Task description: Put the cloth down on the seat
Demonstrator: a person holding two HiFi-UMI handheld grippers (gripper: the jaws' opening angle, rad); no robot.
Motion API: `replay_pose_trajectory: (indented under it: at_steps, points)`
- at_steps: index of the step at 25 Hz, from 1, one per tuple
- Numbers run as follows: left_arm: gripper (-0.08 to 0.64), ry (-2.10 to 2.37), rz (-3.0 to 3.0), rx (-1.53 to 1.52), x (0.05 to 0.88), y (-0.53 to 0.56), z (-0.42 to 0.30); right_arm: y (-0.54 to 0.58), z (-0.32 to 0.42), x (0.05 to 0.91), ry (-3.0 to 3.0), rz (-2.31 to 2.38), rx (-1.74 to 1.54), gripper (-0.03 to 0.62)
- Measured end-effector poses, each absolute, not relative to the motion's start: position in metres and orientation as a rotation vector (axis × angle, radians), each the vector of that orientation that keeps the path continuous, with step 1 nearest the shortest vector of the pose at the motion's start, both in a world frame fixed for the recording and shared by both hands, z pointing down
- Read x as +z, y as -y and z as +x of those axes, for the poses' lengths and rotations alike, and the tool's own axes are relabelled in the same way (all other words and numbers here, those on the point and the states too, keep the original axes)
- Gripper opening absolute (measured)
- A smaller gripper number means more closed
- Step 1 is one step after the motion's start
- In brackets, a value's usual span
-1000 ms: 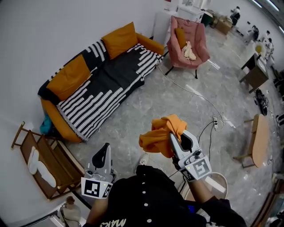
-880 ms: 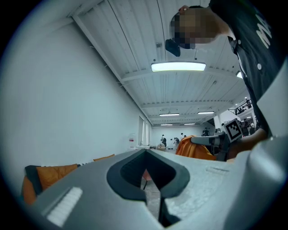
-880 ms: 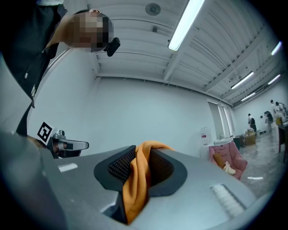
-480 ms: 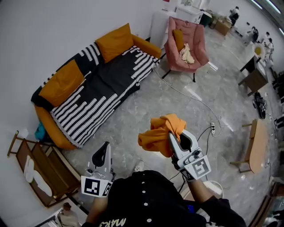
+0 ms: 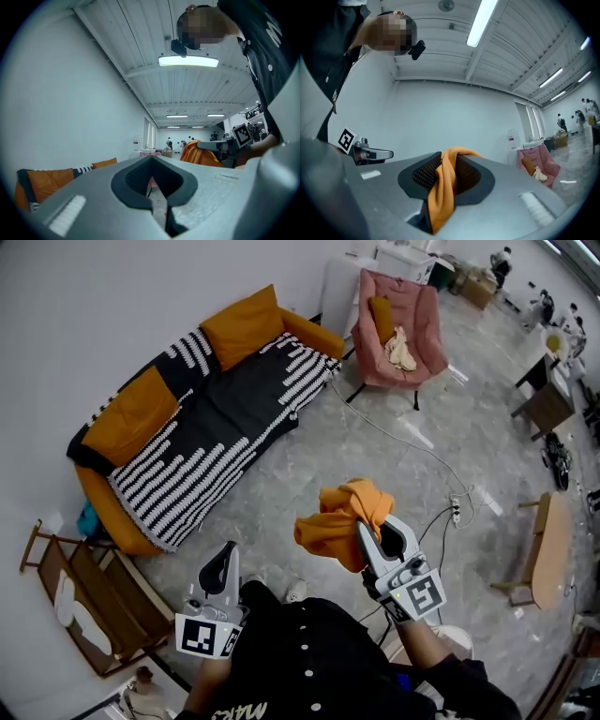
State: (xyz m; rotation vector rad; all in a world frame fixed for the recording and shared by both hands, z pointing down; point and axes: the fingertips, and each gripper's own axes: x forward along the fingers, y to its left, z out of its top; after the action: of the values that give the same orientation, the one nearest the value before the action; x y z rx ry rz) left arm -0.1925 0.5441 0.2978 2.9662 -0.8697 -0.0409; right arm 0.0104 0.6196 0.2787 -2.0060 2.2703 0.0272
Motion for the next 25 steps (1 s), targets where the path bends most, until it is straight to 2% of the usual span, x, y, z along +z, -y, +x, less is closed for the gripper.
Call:
replay_pose_trajectory:
  at_steps: [25]
  points:
    - [0.000, 0.834, 2.975, -0.077, 0.299, -0.468, -0.154, -0.556, 0.049, 0.293, -2.250, -2.041, -0.027, 0.109]
